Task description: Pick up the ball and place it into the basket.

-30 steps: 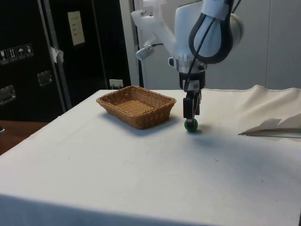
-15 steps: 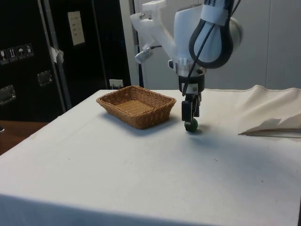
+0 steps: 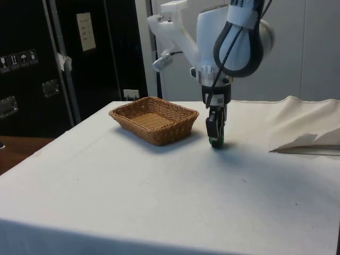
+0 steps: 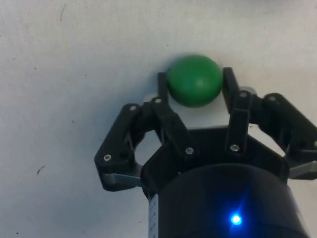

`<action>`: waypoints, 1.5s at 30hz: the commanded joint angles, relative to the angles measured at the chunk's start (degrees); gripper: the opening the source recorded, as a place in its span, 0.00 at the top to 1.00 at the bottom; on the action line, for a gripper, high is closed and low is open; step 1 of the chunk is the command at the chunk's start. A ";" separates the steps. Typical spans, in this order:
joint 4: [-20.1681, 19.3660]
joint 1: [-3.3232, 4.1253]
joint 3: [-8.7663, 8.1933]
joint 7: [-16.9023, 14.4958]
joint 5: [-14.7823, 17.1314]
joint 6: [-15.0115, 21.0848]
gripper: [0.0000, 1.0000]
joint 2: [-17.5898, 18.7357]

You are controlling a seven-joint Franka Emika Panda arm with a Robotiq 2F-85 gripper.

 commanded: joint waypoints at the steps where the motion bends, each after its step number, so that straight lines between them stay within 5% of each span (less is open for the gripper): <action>1: -0.23 0.00 0.00 0.17 0.11 0.46 0.98 -0.06; 16: 0.00 0.69 -1.26 0.74 -1.43 -1.20 0.97 -2.41; 17: -0.23 0.00 -0.06 -0.06 0.00 -0.63 0.97 -2.35; 19: 0.00 0.63 -1.38 0.80 -1.72 -1.66 0.97 -3.15; 26: 0.11 0.29 -1.55 1.20 -2.92 -3.61 0.97 -6.36; 27: -0.46 0.00 -0.40 -0.11 -0.74 -2.81 0.97 -6.36; 28: 0.11 0.29 -1.55 1.20 -2.92 -3.61 0.97 -6.36; 35: 0.34 -0.06 -1.26 1.49 -3.67 -5.27 0.97 -9.17; 36: -0.46 0.00 -0.46 -0.11 -1.20 -4.58 0.97 -9.68; 37: 0.34 -0.06 -1.20 1.55 -3.78 -5.44 0.97 -9.45; 45: 0.57 -0.40 -0.86 1.78 -4.41 -6.88 0.97 -12.09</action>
